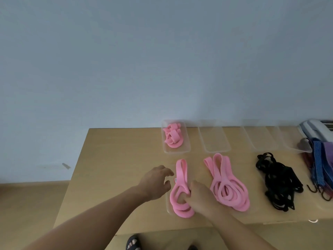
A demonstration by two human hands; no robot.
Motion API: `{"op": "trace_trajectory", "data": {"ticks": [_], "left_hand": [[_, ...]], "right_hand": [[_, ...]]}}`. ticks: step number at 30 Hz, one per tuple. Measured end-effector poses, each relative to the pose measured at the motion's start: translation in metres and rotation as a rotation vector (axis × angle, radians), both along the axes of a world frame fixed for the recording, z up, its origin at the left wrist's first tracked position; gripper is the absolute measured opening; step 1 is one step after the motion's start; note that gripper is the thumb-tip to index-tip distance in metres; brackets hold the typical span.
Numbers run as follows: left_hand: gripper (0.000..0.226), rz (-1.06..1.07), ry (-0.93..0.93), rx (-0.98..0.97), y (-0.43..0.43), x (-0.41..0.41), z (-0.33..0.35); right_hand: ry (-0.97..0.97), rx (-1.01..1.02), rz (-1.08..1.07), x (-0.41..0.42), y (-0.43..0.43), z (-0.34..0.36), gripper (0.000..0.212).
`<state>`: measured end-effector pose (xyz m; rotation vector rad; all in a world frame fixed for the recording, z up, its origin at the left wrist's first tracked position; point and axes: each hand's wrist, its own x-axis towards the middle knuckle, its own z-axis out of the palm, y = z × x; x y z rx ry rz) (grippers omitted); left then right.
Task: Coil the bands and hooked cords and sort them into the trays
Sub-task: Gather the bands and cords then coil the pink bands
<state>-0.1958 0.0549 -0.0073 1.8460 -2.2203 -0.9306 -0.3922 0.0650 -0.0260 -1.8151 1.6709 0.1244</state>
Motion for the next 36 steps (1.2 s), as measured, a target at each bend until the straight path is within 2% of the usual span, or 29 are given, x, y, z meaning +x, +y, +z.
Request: {"op": "trace_trajectory", "data": {"ticks": [4, 9, 12, 15, 17, 20, 21, 23, 26, 28, 31, 36], "left_hand": [[0.045, 0.003, -0.040, 0.064, 0.009, -0.004, 0.002], [0.059, -0.052, -0.106, 0.123, 0.012, -0.005, 0.014], [0.074, -0.112, -0.132, 0.139, 0.007, -0.006, 0.028], [0.084, -0.157, -0.070, 0.152, 0.002, -0.008, 0.046], [0.073, -0.133, 0.013, 0.148, 0.000, -0.009, 0.062], [0.028, -0.034, 0.173, -0.021, -0.004, -0.009, 0.094], [0.024, 0.007, 0.208, -0.073, -0.006, -0.010, 0.105], [0.026, 0.056, 0.258, -0.147, -0.010, -0.013, 0.127], [0.021, 0.098, 0.444, -0.158, -0.016, -0.022, 0.160], [0.019, 0.103, 0.587, -0.078, -0.018, -0.025, 0.177], [0.019, 0.064, 0.645, -0.027, -0.019, -0.028, 0.192], [0.019, 0.082, 0.791, 0.110, -0.016, -0.028, 0.206]], "right_hand": [[-0.034, 0.040, -0.061, -0.006, -0.004, 0.000, 0.014], [-0.193, 0.112, -0.243, -0.013, -0.015, 0.018, 0.013], [-0.406, 0.185, -0.266, -0.017, -0.020, 0.042, 0.006], [-0.685, 0.284, -0.379, -0.015, -0.025, 0.071, 0.011], [-0.857, 0.295, -0.467, -0.012, -0.030, 0.093, 0.010], [-1.028, 0.273, -0.530, -0.014, -0.039, 0.125, 0.017], [-1.028, 0.243, -0.509, -0.016, -0.042, 0.135, 0.015], [-0.890, 0.103, -0.407, -0.020, -0.044, 0.153, 0.016], [-0.560, -0.259, -0.193, -0.023, -0.048, 0.176, 0.045], [-0.621, -0.389, -0.131, -0.024, -0.046, 0.190, 0.044], [-0.886, -0.392, -0.124, -0.024, -0.040, 0.209, 0.038], [-0.866, -0.475, -0.038, -0.024, -0.038, 0.226, 0.011]]}}
